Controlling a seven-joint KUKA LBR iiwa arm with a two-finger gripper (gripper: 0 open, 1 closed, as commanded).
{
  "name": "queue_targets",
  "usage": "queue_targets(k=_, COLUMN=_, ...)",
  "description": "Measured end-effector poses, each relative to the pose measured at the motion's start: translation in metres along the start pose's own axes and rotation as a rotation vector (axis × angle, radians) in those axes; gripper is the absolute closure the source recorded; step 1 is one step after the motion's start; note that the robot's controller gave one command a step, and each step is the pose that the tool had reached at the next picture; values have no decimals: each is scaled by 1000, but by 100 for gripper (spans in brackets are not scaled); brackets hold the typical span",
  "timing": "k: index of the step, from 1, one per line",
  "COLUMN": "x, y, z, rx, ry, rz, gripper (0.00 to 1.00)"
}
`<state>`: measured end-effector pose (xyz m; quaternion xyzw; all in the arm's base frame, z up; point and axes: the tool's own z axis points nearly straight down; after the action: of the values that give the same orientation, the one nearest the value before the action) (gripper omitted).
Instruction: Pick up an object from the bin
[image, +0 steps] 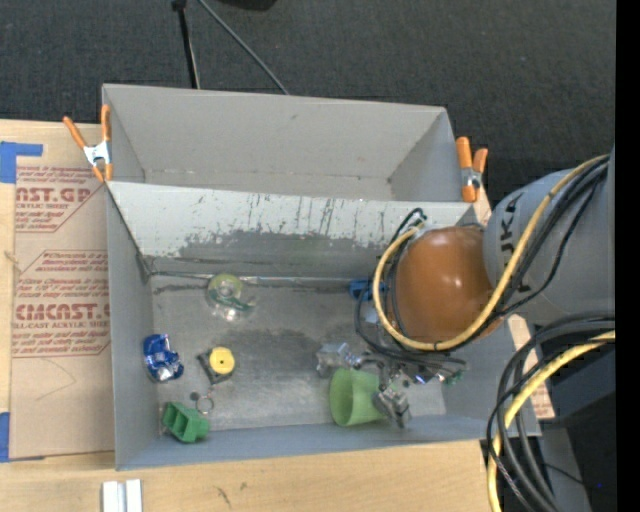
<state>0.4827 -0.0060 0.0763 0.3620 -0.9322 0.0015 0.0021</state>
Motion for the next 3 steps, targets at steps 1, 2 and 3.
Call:
queue_targets(k=1, x=2, y=-2, z=-1, rx=2, ry=5, rz=3, gripper=100)
queue_targets(k=2, x=-11, y=-6, z=-165, rx=4, ry=-11, rz=-460, gripper=100)
queue_targets(k=3, x=-2, y=-1, z=-91, rx=-7, ry=-4, rz=-346, gripper=100)
